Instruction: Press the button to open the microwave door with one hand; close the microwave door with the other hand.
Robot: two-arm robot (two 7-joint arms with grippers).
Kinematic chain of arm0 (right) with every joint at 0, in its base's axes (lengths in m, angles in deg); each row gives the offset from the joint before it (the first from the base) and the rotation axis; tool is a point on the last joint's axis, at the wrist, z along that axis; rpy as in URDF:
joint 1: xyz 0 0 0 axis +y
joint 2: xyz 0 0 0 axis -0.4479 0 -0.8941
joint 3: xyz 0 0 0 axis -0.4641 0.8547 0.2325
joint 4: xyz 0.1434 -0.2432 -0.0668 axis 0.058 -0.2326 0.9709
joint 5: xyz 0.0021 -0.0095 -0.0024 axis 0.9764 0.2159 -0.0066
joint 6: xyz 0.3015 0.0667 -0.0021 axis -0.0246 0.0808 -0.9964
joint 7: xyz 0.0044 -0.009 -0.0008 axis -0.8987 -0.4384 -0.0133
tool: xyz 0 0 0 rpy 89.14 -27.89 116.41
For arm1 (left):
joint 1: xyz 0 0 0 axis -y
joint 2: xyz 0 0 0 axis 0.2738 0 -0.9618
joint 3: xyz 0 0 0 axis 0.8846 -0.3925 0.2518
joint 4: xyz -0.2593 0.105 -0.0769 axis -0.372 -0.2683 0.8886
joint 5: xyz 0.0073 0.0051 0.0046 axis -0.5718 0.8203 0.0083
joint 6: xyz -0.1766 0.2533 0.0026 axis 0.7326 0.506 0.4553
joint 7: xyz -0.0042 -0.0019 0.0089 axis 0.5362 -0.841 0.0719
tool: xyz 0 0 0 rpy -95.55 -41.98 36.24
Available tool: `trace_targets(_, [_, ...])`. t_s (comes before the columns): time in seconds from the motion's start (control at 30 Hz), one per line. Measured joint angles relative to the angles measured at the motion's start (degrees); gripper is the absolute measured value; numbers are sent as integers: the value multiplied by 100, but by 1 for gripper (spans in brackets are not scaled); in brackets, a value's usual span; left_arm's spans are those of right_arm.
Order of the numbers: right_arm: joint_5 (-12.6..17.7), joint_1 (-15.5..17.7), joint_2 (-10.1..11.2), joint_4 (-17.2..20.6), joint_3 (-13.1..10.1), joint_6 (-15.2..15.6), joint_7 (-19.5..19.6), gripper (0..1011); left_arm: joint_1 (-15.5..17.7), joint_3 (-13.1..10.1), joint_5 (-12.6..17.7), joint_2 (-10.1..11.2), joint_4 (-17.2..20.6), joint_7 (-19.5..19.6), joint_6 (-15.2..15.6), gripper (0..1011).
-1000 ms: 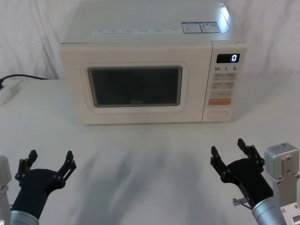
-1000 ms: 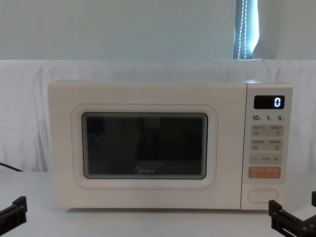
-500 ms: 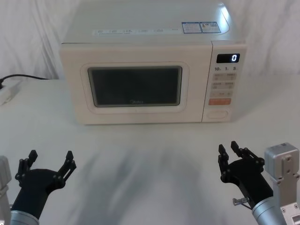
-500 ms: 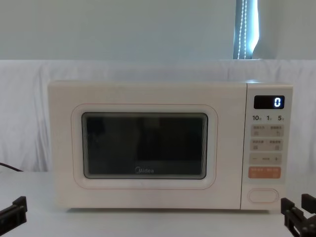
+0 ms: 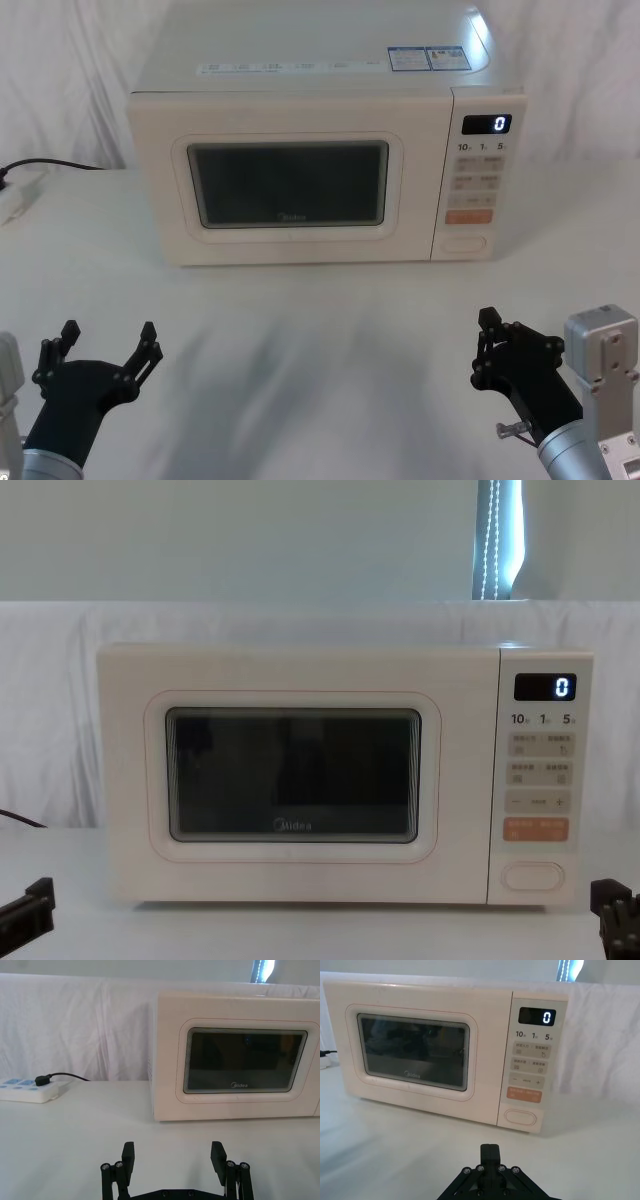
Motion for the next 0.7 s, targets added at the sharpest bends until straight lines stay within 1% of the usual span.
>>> trace_targets(0.17, [-3,-11,-26,-3,-20,8,-31,0,0,0,0,0,0,0,0,1001])
trace_targets(0.33, [82,-123,-147,-106,-152,76,-231,0,0,0,0,0,0,0,0,1001])
trace_targets(0.43, [134,-175,-180,-161,-207,113,-312,0,0,0,0,0,0,0,0,1001])
trace_targets(0.57, [237,-314,-242,-312,-335,187,-479,0,0,0,0,0,0,0,0,1001])
trace_targets(0.7, [256,-487,-287,-480,-412,290,-589,0,0,0,0,0,0,0,0,1001])
